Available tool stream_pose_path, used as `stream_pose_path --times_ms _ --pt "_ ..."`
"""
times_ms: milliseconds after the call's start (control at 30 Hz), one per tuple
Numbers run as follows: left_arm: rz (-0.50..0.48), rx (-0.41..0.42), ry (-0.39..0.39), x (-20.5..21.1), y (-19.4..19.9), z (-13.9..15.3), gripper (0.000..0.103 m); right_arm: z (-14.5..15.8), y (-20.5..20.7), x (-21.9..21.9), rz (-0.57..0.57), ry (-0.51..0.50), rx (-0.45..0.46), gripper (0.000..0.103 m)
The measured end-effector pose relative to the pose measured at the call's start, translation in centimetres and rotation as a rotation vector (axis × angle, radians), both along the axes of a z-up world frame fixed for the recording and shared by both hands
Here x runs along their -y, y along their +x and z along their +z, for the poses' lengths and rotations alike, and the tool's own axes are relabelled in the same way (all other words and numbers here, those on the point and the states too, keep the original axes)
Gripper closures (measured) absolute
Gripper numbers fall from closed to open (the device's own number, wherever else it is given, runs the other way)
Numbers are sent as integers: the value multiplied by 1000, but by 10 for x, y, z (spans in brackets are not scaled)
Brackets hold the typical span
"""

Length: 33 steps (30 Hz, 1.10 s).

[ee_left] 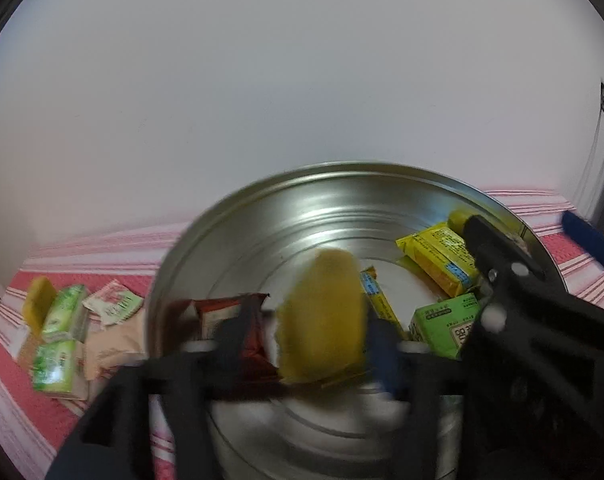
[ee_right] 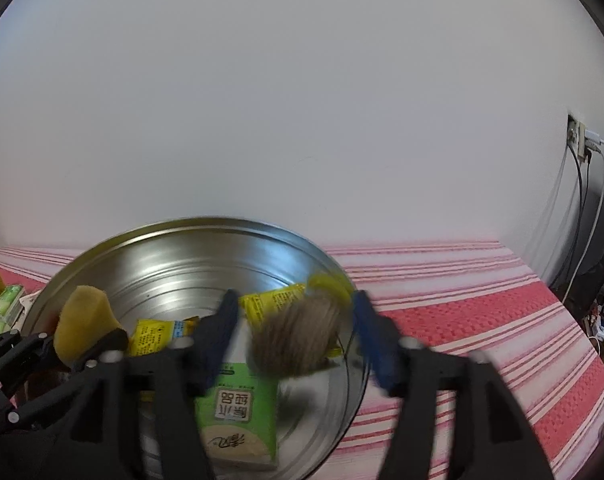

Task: Organize objects
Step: 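Open both grippers to drop the sponge and rope ball into the tin, then move both grippers back toward the white box and green tissue pack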

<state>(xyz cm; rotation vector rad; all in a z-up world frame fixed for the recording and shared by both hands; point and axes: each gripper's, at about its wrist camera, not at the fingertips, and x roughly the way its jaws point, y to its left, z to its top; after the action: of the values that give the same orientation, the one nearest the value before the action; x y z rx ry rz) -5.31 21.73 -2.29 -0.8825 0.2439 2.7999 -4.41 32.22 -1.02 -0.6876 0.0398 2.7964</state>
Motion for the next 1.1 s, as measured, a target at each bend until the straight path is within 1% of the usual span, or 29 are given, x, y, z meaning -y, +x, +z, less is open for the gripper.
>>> stream_pose_path --times_ms 33,67,100,133,167,333,367,433,533,633,700,833,933,1100 --pt "15 -38 -4 0 5 4 18 2 4 1 2 7 -26 5" --pt "25 -81 -6 2 10 9 14 4 8 1 1 9 -59 2" --pt "27 -110 -6 4 13 13 13 6 15 2 -4 11 -105 0" --pt "26 -127 -1 6 15 16 12 9 21 2 -15 13 -150 0" --pt "23 -132 13 10 17 19 12 10 25 1 -24 12 -173 0" --pt "54 -148 123 47 21 28 11 17 36 -15 -117 -24 -237 0" --pt "59 -154 130 50 23 30 11 18 39 -19 -132 -43 -253 0" --pt "82 -172 135 62 24 31 11 20 46 -32 -152 -118 -294 0" --pt "106 -173 135 74 25 30 11 20 54 -46 -183 -202 -334 0" --pt "143 -168 134 84 25 27 11 18 58 -53 -192 -248 -358 0" --pt "154 -169 121 89 25 25 11 18 57 -53 -195 -252 -357 0" --pt "162 -182 88 92 27 21 11 15 56 -46 -180 -244 -342 0" --pt "164 -182 79 96 27 16 11 15 60 -40 -177 -228 -344 0" --pt "164 -200 53 100 30 12 11 13 61 -28 -179 -178 -341 0"
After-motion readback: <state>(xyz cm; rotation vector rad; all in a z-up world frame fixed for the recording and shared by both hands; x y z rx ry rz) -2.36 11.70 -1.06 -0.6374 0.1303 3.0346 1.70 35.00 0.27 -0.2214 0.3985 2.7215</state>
